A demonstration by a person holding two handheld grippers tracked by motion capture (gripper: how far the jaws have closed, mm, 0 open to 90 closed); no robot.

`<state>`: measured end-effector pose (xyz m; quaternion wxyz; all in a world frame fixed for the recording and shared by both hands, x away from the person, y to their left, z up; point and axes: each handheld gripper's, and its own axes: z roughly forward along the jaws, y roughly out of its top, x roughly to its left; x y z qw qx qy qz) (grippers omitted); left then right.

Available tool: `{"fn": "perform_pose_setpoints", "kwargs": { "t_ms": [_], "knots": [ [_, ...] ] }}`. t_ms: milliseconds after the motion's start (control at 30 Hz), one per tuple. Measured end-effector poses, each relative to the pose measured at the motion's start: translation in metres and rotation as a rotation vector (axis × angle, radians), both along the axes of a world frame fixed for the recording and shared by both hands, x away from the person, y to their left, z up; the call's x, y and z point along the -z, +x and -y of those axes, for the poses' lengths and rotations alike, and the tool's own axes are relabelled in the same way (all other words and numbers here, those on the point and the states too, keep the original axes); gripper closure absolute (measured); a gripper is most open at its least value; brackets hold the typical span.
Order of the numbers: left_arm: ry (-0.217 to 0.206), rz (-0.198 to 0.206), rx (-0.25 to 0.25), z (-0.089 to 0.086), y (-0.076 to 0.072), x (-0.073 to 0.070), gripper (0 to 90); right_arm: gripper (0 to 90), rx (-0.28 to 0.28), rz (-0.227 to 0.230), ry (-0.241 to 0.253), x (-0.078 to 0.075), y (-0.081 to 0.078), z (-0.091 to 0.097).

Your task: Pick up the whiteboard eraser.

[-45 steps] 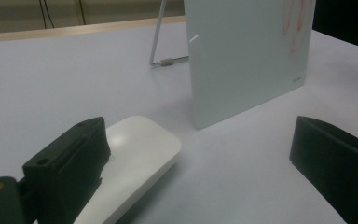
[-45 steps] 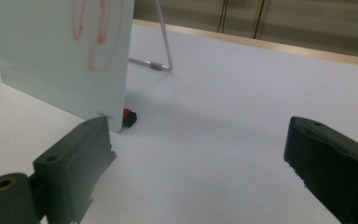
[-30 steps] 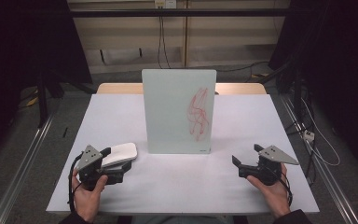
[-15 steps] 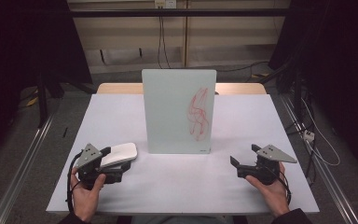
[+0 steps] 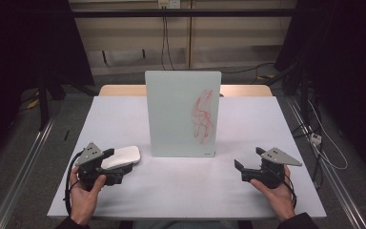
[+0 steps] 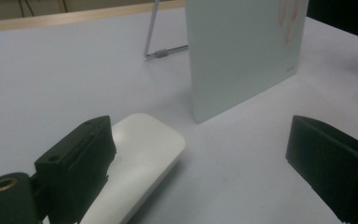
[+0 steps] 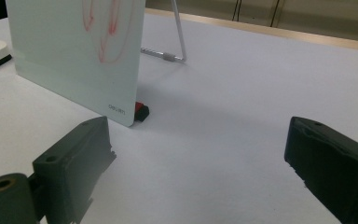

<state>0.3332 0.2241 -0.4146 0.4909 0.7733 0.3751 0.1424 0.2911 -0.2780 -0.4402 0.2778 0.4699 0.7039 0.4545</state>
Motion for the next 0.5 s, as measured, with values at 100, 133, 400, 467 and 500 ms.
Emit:
{"fn": "perform_pose_setpoints", "kwargs": {
  "t_ms": [100, 133, 400, 467, 500],
  "knots": [
    [-0.001, 0.004, 0.011, -0.001, 0.0019, -0.0021, 7.3, 6.9, 0.002, -0.004, 0.0, -0.0002, -0.0005, -0.0004],
    [-0.002, 0.011, 0.004, -0.0012, 0.0024, -0.0024, 6.9, 6.8, 0.001, -0.004, 0.002, -0.0003, -0.0007, -0.0004],
    [0.029, 0.036, 0.009, 0.0006, 0.0081, -0.0091, 6.8, 6.7, 0.003, -0.002, 0.003, -0.0006, -0.001, -0.0003],
    [0.034, 0.037, 0.007, 0.0011, 0.0098, -0.0101, 6.8, 6.7, 0.002, -0.004, 0.004, -0.0006, -0.001, -0.0004],
    [0.048, 0.037, 0.005, 0.0011, 0.0106, -0.0106, 6.6, 6.7, 0.002, -0.002, 0.002, -0.0006, -0.0009, -0.0006]
  ]
}}
